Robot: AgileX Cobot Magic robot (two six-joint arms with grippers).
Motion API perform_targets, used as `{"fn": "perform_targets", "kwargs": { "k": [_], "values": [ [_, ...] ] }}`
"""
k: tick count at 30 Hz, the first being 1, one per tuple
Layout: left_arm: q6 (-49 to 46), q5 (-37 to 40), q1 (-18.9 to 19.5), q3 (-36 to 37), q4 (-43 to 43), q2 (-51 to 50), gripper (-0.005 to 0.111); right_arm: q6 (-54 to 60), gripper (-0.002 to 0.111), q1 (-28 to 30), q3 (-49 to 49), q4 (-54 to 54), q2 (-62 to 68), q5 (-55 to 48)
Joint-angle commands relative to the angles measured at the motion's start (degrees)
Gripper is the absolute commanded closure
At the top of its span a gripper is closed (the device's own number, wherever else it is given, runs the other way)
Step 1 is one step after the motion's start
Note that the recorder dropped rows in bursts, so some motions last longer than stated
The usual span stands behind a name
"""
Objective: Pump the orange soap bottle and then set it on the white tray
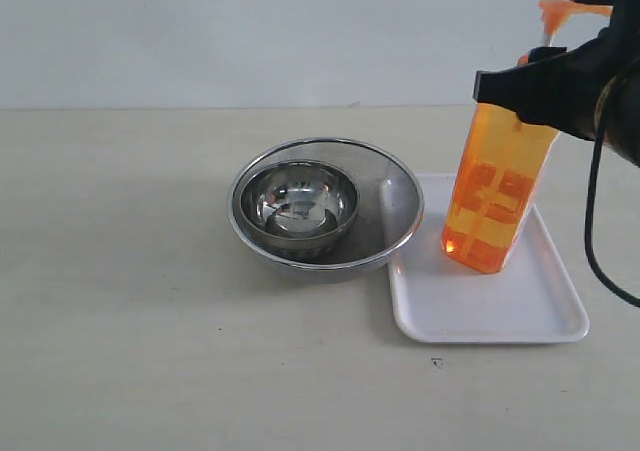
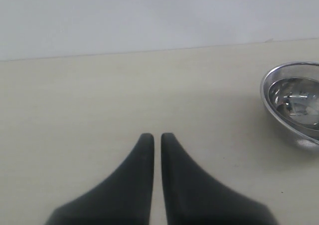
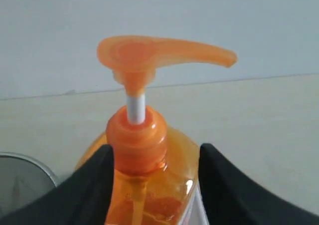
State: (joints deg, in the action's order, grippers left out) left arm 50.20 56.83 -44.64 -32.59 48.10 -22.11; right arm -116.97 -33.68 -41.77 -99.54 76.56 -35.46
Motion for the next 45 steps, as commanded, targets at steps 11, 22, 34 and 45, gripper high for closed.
{"fn": "perform_targets", "kwargs": {
  "k": [11,22,34,45],
  "values": [
    [0.6,0.1,0.0,0.2,0.5,0.4,0.102,0.0,0.061,0.0,-4.7,-0.4,6.0,-3.0],
    [0.6,0.1,0.0,0.2,0.5,0.4,0.102,0.0,0.061,0.0,-9.8,-0.4,11.9,-3.4],
    [0.6,0.1,0.0,0.2,0.5,0.4,0.102,0.1,0.097,0.0,-9.9,-0.4,12.1,-5.9],
    [0.6,0.1,0.0,0.2,0.5,0.4,0.102,9.5,0.108,0.0,-9.9,3.0,12.1,-1.7]
  ]
}}
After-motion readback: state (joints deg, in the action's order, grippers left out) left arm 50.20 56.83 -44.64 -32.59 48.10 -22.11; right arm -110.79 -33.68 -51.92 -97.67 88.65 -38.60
